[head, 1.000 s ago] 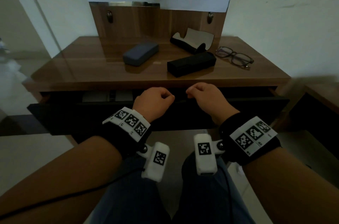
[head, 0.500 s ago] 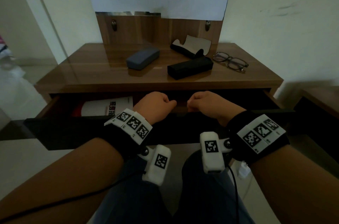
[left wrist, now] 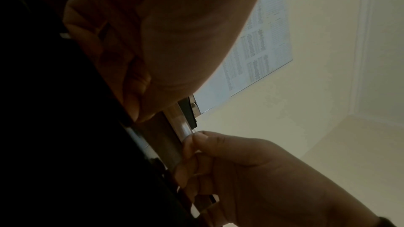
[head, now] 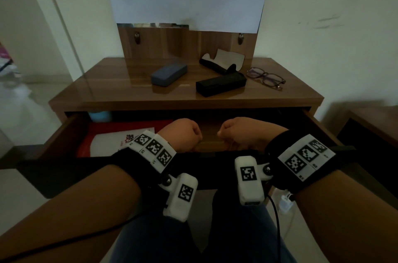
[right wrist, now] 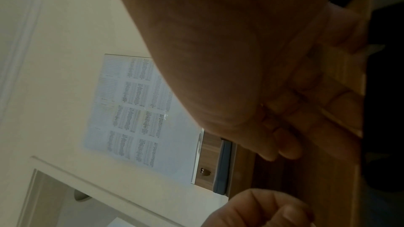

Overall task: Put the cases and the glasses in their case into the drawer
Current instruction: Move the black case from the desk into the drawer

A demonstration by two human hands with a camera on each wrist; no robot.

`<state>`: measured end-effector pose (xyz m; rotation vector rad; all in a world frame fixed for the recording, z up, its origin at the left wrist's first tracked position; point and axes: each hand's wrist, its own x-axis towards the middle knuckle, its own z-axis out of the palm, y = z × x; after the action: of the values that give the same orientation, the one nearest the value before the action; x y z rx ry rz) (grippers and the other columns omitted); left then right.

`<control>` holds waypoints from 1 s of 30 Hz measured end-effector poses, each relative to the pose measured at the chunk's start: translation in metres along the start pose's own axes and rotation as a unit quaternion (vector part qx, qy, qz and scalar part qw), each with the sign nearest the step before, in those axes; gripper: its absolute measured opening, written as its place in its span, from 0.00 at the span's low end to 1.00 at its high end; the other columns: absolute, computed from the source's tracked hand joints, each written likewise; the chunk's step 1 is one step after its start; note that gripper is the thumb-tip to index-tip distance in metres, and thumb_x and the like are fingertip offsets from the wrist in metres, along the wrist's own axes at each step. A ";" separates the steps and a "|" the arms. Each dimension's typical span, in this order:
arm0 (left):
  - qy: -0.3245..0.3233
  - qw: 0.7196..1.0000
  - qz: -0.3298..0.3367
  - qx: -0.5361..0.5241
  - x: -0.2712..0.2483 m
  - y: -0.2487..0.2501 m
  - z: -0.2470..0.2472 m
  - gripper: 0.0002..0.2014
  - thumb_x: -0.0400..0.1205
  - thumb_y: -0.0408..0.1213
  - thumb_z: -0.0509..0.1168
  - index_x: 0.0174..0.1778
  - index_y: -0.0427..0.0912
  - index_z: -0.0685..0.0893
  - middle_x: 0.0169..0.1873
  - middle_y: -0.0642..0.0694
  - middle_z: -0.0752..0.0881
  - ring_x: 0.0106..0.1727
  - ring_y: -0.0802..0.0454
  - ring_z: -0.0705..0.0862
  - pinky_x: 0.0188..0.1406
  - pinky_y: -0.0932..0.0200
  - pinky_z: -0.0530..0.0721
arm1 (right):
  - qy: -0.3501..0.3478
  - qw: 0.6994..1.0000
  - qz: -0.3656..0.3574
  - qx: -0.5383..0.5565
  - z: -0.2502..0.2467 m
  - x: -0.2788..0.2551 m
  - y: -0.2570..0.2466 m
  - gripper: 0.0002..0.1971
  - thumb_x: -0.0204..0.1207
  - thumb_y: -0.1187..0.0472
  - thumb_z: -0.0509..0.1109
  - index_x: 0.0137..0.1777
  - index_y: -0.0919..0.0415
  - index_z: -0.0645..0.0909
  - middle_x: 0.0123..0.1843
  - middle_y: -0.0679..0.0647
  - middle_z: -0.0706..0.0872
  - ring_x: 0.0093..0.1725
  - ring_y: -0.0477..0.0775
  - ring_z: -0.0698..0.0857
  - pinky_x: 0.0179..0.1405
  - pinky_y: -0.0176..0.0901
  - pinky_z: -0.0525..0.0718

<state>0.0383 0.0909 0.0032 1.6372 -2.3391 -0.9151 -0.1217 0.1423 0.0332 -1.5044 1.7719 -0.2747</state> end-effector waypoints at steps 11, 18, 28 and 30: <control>-0.051 0.998 -0.021 -0.036 -0.005 0.008 -0.004 0.14 0.82 0.52 0.64 0.43 0.45 0.84 0.35 0.47 0.89 0.34 0.54 0.88 0.47 0.55 0.89 | -0.044 0.999 0.022 0.011 -0.007 -0.013 -0.003 0.09 0.85 0.50 0.59 0.50 0.52 0.77 0.48 0.55 0.88 0.47 0.54 0.87 0.41 0.47 0.84; -0.007 0.999 0.014 0.042 0.002 0.007 -0.024 0.12 0.81 0.51 0.67 0.42 0.46 0.88 0.37 0.51 0.84 0.39 0.57 0.82 0.44 0.56 0.82 | 0.006 0.998 -0.010 0.057 -0.024 -0.005 -0.013 0.11 0.84 0.51 0.60 0.55 0.55 0.79 0.45 0.52 0.88 0.42 0.50 0.86 0.40 0.45 0.82; 0.057 0.998 -0.004 -0.022 0.045 0.009 -0.064 0.30 0.75 0.54 0.72 0.71 0.50 0.73 0.66 0.46 0.77 0.59 0.51 0.81 0.52 0.58 0.81 | 0.085 0.981 0.005 0.172 -0.064 0.029 -0.024 0.13 0.82 0.51 0.63 0.63 0.53 0.77 0.57 0.54 0.83 0.56 0.53 0.82 0.56 0.54 0.83; 0.068 0.997 -0.008 -0.034 0.056 0.013 -0.071 0.35 0.74 0.55 0.73 0.75 0.50 0.69 0.73 0.43 0.71 0.67 0.46 0.78 0.62 0.53 0.80 | 0.118 0.972 0.010 0.201 -0.077 0.042 -0.024 0.12 0.81 0.51 0.65 0.62 0.53 0.77 0.59 0.54 0.82 0.59 0.54 0.81 0.58 0.54 0.82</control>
<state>0.0371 0.0155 0.0548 1.6393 -2.1848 -0.8483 -0.1554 0.0733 0.0824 -1.1989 1.7768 -0.7809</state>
